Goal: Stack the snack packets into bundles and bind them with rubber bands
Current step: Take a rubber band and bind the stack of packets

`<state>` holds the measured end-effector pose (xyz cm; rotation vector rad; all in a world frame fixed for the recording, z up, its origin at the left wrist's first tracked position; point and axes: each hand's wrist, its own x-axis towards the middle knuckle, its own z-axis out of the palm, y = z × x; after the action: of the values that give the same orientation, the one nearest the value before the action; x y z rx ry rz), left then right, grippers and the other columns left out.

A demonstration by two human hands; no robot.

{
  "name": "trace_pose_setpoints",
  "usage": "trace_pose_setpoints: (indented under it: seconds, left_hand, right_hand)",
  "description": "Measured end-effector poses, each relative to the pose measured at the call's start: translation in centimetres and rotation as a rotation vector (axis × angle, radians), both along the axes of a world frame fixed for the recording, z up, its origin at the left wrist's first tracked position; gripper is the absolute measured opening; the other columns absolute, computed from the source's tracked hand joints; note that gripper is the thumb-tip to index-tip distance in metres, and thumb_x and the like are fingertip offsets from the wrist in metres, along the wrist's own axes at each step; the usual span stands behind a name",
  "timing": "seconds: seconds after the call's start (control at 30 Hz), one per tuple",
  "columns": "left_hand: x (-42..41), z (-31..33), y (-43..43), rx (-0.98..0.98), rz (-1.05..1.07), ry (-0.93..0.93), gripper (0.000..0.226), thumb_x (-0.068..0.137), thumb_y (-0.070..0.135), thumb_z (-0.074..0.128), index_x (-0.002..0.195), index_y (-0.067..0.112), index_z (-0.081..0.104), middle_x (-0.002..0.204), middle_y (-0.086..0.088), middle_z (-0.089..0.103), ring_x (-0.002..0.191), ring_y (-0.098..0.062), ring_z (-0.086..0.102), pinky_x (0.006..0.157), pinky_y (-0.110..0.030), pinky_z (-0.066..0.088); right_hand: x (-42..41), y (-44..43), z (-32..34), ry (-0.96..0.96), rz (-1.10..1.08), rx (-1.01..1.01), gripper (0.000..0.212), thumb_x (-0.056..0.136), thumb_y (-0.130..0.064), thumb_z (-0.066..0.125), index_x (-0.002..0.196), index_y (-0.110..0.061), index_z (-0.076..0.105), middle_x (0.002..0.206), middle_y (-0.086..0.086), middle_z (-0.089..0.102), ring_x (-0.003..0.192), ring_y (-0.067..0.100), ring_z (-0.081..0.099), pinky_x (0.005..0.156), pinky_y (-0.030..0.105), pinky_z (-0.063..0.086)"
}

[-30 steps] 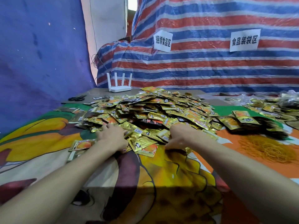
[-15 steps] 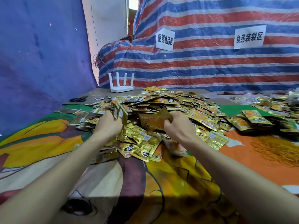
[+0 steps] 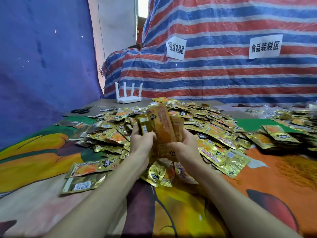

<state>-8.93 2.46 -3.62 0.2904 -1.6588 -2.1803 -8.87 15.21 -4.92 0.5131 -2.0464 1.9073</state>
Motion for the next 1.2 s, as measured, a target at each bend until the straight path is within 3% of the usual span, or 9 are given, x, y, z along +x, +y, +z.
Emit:
trace_pose_setpoints:
  seconds: [0.17,0.33,0.53,0.6,0.7,0.77,0.87,1.03,1.2]
  left_hand:
    - [-1.1,-0.7,0.8,-0.052,-0.109,0.074,0.033,0.08,-0.013,0.055,0.09,0.016,0.068,0.062,0.003,0.072,0.058,-0.014,0.071,0.046,-0.026,0.053]
    - [-0.9,-1.6,0.6,-0.27,-0.112,0.14,0.041,0.086,-0.01,0.059,0.105,0.026,0.067,0.074,0.014,0.075,0.072,-0.004,0.071,0.055,-0.015,0.053]
    - [0.0,-1.5,1.2,-0.338,-0.12,0.324,0.07,0.093,-0.01,0.053,0.142,0.038,0.037,0.125,-0.01,0.063,0.097,0.0,0.067,0.071,-0.008,0.051]
    - [0.1,-1.5,1.4,-0.358,-0.122,0.365,0.073,0.098,-0.003,0.051,0.149,0.043,0.026,0.139,-0.008,0.055,0.118,-0.011,0.06,0.085,-0.008,0.048]
    - [0.2,-1.5,1.5,-0.442,-0.115,0.43,0.078,0.099,0.032,0.06,0.158,0.038,0.009,0.151,0.006,0.043,0.121,0.01,0.053,0.092,-0.004,0.043]
    - [0.2,-1.4,1.3,-0.532,-0.113,0.414,0.098,0.081,0.063,0.062,0.158,0.042,0.004,0.16,-0.01,0.035,0.135,-0.012,0.05,0.108,-0.026,0.045]
    - [0.3,-1.3,1.1,-0.552,-0.154,0.423,0.103,0.068,0.064,0.063,0.156,0.046,0.012,0.136,-0.029,0.054,0.109,-0.028,0.065,0.104,-0.047,0.05]
    - [0.2,-1.7,1.2,-0.62,-0.131,0.542,0.063,0.079,0.051,0.056,0.139,0.037,0.047,0.117,0.044,0.055,0.104,0.011,0.06,0.086,-0.015,0.05]
    - [0.5,-1.9,1.3,-0.58,-0.209,0.499,0.084,0.069,0.053,0.074,0.145,0.051,0.036,0.127,0.048,0.045,0.119,0.008,0.055,0.101,-0.021,0.047]
  right_hand:
    - [-0.1,-0.5,-0.9,0.137,-0.09,0.151,0.023,0.068,0.012,0.055,0.078,-0.008,0.062,0.066,0.004,0.055,0.059,0.017,0.05,0.053,0.036,0.046]
    - [0.5,-1.5,-0.7,0.125,-0.13,0.108,0.02,0.085,-0.002,0.056,0.087,-0.016,0.07,0.078,-0.003,0.068,0.074,0.019,0.064,0.071,0.043,0.056]
    - [1.7,-1.9,-0.5,0.07,-0.067,0.078,0.036,0.09,-0.006,0.047,0.112,-0.027,0.067,0.099,-0.006,0.07,0.098,0.018,0.064,0.093,0.049,0.052]
    - [1.7,-2.2,-0.4,0.04,0.009,0.058,0.045,0.084,-0.007,0.043,0.118,-0.026,0.066,0.11,0.0,0.069,0.11,0.023,0.062,0.099,0.049,0.05]
    - [1.4,-2.5,-0.3,-0.062,0.073,0.032,0.048,0.083,-0.019,0.043,0.124,-0.026,0.066,0.127,0.01,0.063,0.127,0.027,0.054,0.11,0.049,0.043]
    - [1.1,-2.4,-0.5,-0.128,0.072,0.001,0.048,0.083,-0.026,0.047,0.128,-0.028,0.061,0.136,0.01,0.056,0.13,0.025,0.052,0.112,0.049,0.042]
    - [0.9,-2.0,-1.1,-0.202,0.101,-0.021,0.05,0.075,-0.012,0.044,0.122,-0.027,0.051,0.136,0.012,0.049,0.126,0.029,0.054,0.106,0.051,0.048]
    - [1.1,-1.5,-1.3,-0.195,0.093,-0.008,0.042,0.073,-0.004,0.049,0.112,-0.016,0.039,0.123,0.025,0.052,0.111,0.038,0.061,0.088,0.057,0.056]
    - [1.2,-1.1,-1.1,-0.025,0.027,0.244,0.027,0.083,-0.003,0.06,0.109,-0.01,0.055,0.111,0.017,0.063,0.101,0.029,0.066,0.084,0.048,0.059]
